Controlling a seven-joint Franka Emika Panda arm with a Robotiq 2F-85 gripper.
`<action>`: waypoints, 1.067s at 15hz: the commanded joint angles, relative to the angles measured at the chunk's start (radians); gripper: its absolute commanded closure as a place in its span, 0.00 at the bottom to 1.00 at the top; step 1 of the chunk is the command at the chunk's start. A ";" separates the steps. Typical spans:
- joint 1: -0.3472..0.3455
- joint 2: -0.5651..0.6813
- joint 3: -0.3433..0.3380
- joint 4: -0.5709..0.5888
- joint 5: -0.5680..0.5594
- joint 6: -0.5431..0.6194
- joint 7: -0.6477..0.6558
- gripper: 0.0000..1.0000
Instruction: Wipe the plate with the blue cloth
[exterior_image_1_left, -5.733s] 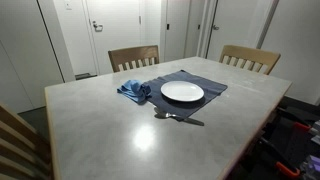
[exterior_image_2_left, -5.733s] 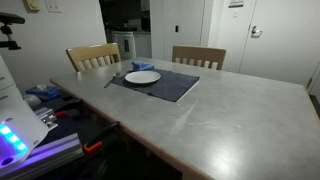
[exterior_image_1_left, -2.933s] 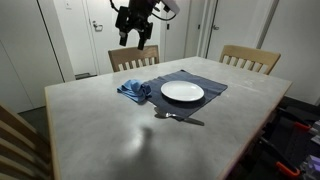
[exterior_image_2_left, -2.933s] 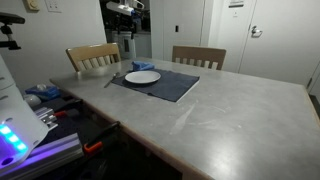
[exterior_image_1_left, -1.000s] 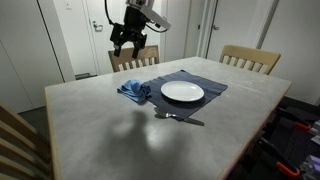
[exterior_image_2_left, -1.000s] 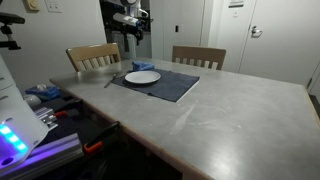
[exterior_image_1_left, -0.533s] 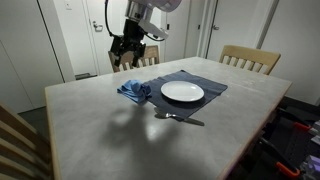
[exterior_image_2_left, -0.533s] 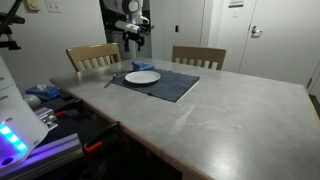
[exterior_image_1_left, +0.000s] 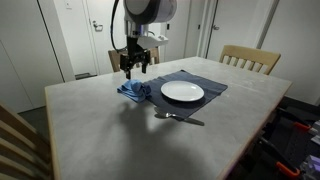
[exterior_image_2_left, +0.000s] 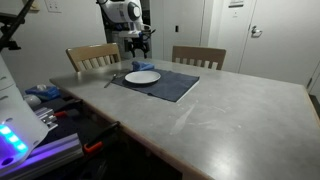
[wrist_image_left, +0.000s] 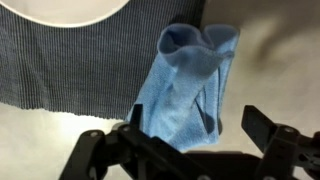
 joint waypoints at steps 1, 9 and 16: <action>0.014 0.062 -0.007 0.115 -0.010 -0.228 0.073 0.00; -0.019 0.147 0.038 0.229 0.050 -0.266 0.068 0.00; -0.011 0.187 0.017 0.242 0.054 -0.239 0.123 0.02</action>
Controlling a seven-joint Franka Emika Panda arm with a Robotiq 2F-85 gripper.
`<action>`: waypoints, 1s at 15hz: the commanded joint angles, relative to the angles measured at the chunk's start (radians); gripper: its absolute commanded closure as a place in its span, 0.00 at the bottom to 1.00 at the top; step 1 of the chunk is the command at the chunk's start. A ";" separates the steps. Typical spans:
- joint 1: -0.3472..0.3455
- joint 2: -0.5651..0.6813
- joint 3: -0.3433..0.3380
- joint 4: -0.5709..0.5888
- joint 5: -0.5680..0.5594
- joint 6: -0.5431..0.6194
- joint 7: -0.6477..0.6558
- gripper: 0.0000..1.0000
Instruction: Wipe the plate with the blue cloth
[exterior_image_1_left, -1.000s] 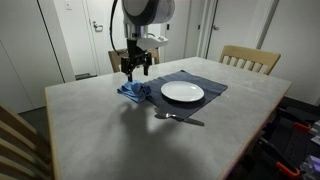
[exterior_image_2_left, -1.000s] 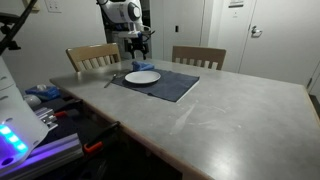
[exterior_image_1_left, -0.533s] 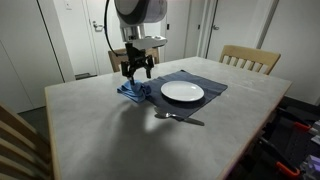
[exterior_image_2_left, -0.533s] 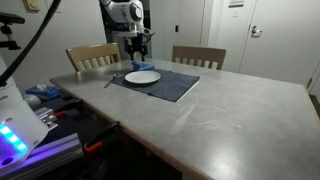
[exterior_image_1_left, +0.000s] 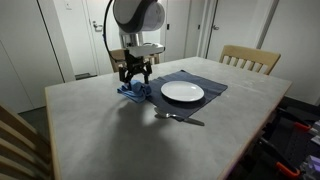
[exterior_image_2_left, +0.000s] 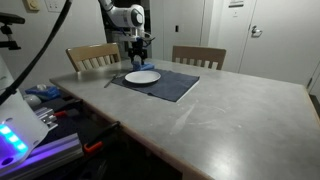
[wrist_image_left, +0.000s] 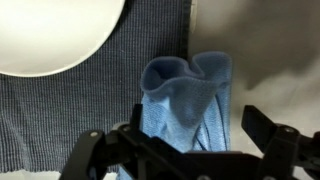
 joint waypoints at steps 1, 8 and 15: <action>-0.012 0.026 0.002 0.027 0.013 0.020 0.019 0.26; -0.031 0.023 0.012 0.050 0.028 0.041 -0.001 0.67; -0.026 0.102 0.009 0.100 0.024 0.029 -0.001 0.64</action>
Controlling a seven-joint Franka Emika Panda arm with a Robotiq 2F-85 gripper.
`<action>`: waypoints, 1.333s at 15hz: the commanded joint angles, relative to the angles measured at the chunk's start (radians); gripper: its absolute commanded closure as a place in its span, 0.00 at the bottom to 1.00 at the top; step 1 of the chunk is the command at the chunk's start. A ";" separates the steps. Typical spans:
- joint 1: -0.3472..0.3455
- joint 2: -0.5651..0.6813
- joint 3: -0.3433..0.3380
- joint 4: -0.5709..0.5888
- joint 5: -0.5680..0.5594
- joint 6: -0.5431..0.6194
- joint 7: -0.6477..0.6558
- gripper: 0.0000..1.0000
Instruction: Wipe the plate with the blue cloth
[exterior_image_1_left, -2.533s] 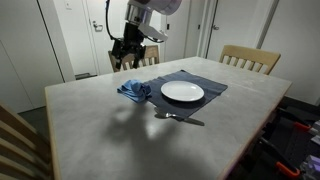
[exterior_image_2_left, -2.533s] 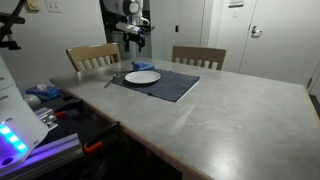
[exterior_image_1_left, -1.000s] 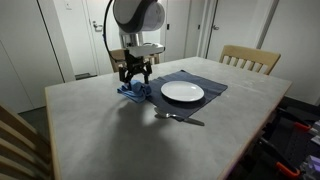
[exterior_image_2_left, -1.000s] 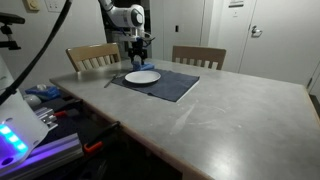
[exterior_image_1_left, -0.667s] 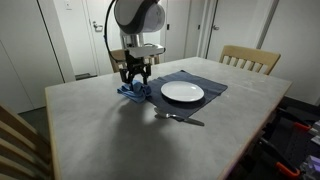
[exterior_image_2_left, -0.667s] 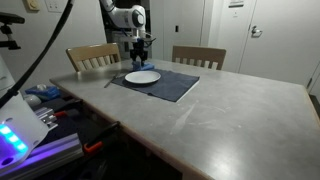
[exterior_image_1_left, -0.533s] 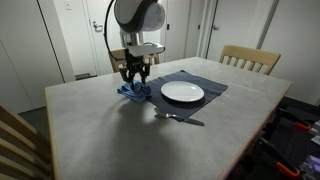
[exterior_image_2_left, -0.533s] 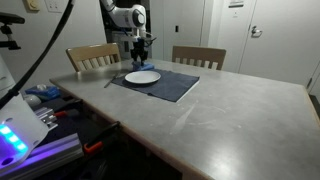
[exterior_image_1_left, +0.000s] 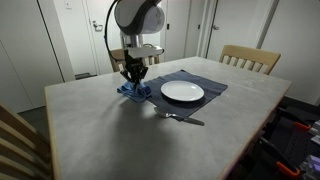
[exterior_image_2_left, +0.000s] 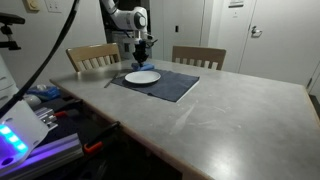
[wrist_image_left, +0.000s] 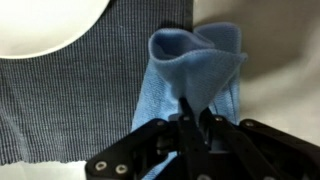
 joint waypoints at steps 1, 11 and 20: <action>-0.005 0.062 0.006 0.049 0.009 -0.012 -0.011 0.64; -0.047 0.006 0.026 0.093 0.012 -0.161 -0.128 0.99; -0.113 -0.151 0.072 0.080 0.047 -0.273 -0.299 0.99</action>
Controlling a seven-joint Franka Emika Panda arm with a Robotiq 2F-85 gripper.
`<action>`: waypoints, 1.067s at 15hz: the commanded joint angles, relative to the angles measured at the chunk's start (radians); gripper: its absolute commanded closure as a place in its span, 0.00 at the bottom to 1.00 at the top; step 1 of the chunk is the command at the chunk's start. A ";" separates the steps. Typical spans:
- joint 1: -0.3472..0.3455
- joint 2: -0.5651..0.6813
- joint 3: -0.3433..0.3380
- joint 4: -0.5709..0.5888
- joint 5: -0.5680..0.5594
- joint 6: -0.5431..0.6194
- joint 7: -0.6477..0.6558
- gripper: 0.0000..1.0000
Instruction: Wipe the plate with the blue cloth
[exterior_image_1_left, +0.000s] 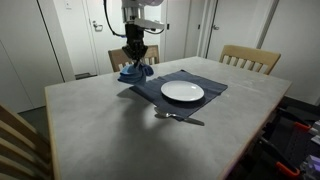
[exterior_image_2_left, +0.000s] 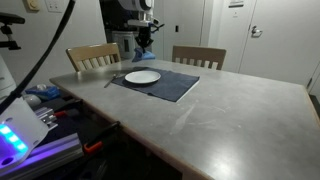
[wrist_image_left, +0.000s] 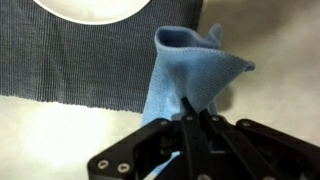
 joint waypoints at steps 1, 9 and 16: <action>-0.052 -0.098 0.041 -0.056 0.048 -0.073 -0.103 0.99; -0.128 -0.233 0.030 -0.235 0.115 -0.056 -0.185 0.99; -0.180 -0.354 0.043 -0.595 0.264 0.473 -0.143 0.99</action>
